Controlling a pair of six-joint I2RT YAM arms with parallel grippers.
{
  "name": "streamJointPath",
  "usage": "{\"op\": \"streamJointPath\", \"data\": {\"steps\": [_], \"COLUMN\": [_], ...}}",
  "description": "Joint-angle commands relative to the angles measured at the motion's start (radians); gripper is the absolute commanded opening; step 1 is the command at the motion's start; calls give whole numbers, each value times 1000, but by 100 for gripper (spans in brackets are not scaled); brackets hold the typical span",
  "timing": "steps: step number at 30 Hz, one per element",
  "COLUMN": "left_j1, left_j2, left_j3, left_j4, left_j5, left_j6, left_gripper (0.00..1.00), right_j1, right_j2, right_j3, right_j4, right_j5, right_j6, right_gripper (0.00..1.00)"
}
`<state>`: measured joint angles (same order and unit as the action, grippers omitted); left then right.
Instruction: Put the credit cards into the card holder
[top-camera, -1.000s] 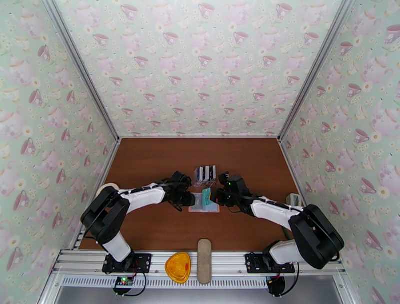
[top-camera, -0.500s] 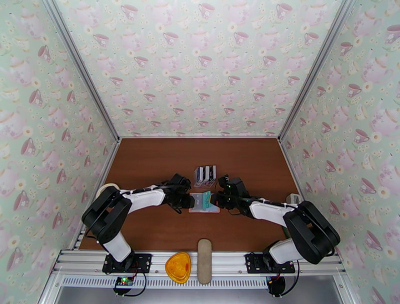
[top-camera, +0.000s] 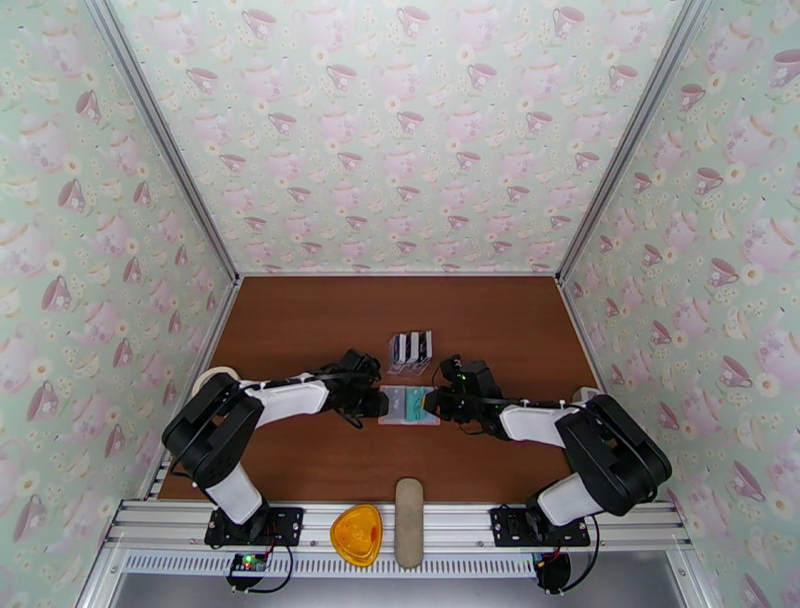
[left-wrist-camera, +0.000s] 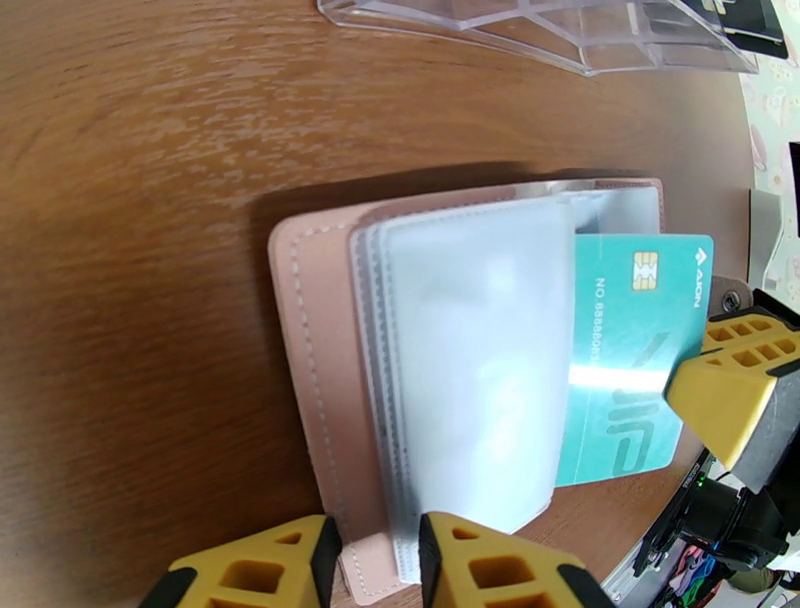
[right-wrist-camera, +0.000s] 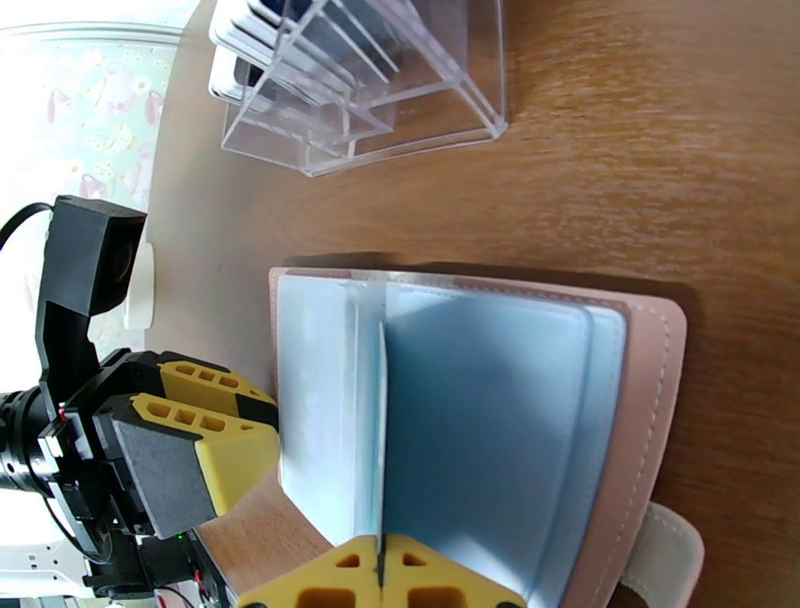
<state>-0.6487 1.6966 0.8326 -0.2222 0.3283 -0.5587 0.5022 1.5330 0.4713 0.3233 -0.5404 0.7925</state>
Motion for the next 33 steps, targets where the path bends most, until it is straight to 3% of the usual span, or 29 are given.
{"op": "streamJointPath", "data": {"steps": [1, 33], "left_j1": [3, 13], "left_j2": [32, 46], "left_j3": [-47, -74], "left_j4": [-54, -52], "left_j5": [-34, -40], "left_j6": [-8, -17], "left_gripper": [31, 29], "right_j1": [-4, -10], "right_j2": [26, 103], "right_j3": [-22, -31], "right_j4": [63, 154], "right_j5": [-36, -65], "right_j6": [18, 32], "right_gripper": [0, 0]}}
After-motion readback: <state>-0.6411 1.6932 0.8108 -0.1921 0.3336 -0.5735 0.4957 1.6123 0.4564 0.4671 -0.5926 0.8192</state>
